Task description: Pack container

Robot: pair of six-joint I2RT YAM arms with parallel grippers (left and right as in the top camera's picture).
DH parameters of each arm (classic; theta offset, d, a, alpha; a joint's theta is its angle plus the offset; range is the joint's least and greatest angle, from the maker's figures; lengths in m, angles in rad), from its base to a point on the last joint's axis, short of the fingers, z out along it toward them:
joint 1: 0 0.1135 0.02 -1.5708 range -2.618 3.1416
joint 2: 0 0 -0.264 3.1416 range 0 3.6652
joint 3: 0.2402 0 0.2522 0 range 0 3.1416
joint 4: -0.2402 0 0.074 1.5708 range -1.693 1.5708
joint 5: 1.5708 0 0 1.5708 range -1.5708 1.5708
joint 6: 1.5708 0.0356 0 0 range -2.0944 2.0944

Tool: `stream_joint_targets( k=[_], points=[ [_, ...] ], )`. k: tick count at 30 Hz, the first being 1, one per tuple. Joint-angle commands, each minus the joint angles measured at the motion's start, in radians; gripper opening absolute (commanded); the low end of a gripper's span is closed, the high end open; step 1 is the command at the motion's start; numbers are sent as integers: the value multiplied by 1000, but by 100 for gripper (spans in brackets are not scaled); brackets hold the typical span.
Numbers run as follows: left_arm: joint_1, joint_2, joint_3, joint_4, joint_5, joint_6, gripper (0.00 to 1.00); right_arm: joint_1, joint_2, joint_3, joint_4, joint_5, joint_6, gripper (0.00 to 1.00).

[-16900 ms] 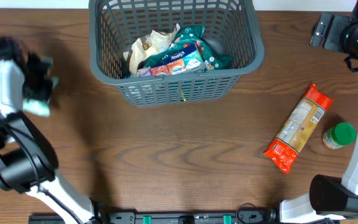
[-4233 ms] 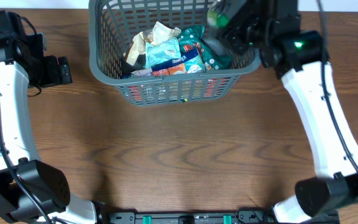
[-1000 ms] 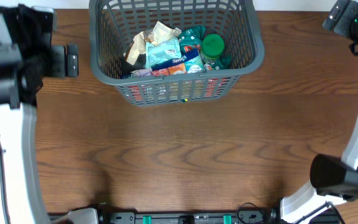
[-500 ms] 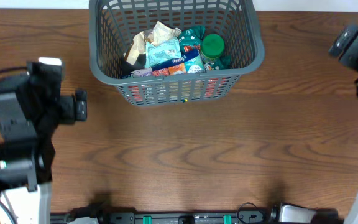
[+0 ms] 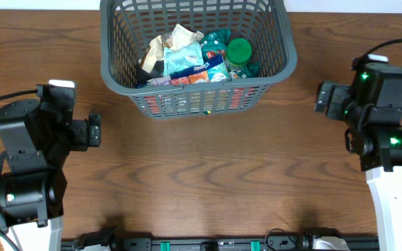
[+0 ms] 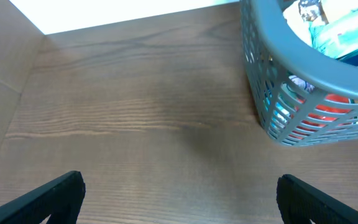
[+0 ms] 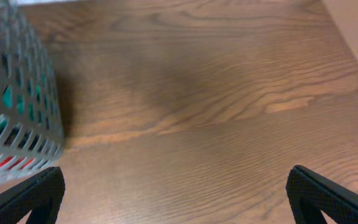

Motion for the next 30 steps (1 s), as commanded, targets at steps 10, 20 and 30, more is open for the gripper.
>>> stream_joint_targets(
  k=[10,20,30],
  points=[
    [-2,84,-7,0,-8,6,99,16,1,-4,-14,-4,-40,99],
    [-2,138,-7,0,-8,6,99,16,1,-4,-14,-4,-40,99],
    [-2,146,-7,0,-8,6,99,7,2,-4,-5,146,-81,99]
  ],
)
